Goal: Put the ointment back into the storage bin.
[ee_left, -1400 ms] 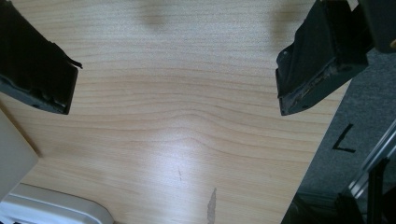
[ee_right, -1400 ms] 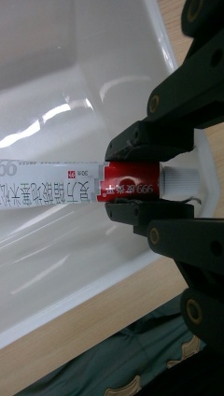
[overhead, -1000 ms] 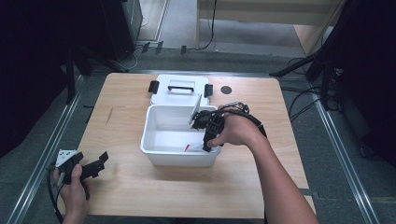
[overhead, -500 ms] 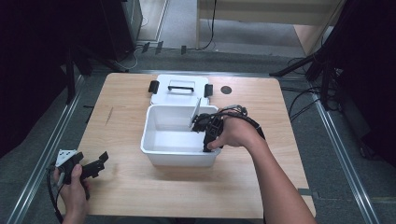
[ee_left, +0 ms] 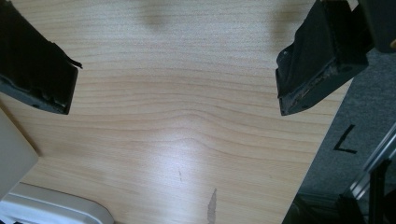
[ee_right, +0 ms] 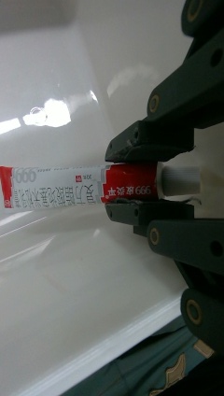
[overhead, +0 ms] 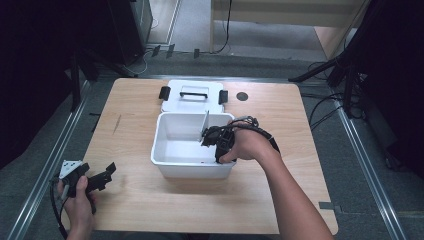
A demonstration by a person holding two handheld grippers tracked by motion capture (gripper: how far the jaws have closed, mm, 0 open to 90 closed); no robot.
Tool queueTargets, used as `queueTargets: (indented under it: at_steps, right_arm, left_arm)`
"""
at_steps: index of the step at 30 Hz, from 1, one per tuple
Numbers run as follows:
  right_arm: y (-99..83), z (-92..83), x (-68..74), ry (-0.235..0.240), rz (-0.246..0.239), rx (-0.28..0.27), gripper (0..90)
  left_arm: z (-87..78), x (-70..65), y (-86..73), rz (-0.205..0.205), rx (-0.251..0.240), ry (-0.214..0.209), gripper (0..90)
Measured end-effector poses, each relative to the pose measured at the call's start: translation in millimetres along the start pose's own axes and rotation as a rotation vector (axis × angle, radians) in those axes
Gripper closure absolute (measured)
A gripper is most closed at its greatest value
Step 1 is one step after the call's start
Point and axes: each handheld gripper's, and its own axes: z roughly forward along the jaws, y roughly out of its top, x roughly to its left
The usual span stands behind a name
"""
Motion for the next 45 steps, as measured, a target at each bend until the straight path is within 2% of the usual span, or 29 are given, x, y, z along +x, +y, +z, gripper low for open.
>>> queueTargets:
  at_steps: [7, 15, 17, 18, 19, 20, 21, 27, 37, 40, 45]
  right_arm:
    - [1.3, 0.7, 0.6, -0.014, -0.003, 0.007, 71.1]
    - [-1.9, -1.7, -1.0, -0.038, -0.001, 0.008, 63.4]
    - [-3.3, -2.8, -1.5, -0.046, -0.004, 0.006, 64.2]
    - [-4.5, -4.8, -1.4, -0.046, 0.003, -0.001, 69.7]
    - [-4.5, -4.8, -1.4, -0.046, 0.003, -0.001, 69.7]
    - [-5.4, -8.1, -1.5, -0.045, 0.005, -0.013, 75.6]
    - [-5.9, -10.0, -1.3, -0.045, 0.007, -0.019, 77.8]
    - [-8.5, -25.0, 0.5, -0.049, 0.016, -0.059, 85.6]
    - [-19.8, -57.1, 3.2, -0.075, 0.044, -0.127, 89.8]
    - [-30.0, -72.1, 3.9, -0.086, 0.062, -0.153, 90.0]
    - [-43.3, -84.3, 3.8, -0.09, 0.086, -0.185, 90.0]
  left_arm:
    - [-0.1, 0.1, 0.0, 0.001, 0.001, -0.001, 0.0]
    - [-0.2, 0.0, 0.1, 0.002, 0.002, 0.0, 0.0]
    - [-0.2, 0.0, 0.1, 0.002, 0.001, 0.0, 0.0]
    - [-0.1, -0.1, 0.0, 0.003, 0.001, 0.001, 0.0]
    - [-0.1, -0.1, 0.0, 0.003, 0.001, 0.001, 0.0]
    - [0.0, -0.2, 0.0, 0.003, 0.001, 0.002, 0.0]
    - [-0.1, -0.2, 0.0, 0.004, 0.001, 0.001, 0.0]
    - [-0.3, -0.2, 0.1, 0.007, 0.005, 0.002, 0.0]
    - [0.0, -0.6, 0.3, 0.009, 0.008, 0.004, 0.0]
    - [0.2, -0.7, 0.3, 0.01, 0.008, 0.004, 0.0]
    - [0.1, -1.1, 0.3, 0.011, 0.01, 0.006, 0.0]
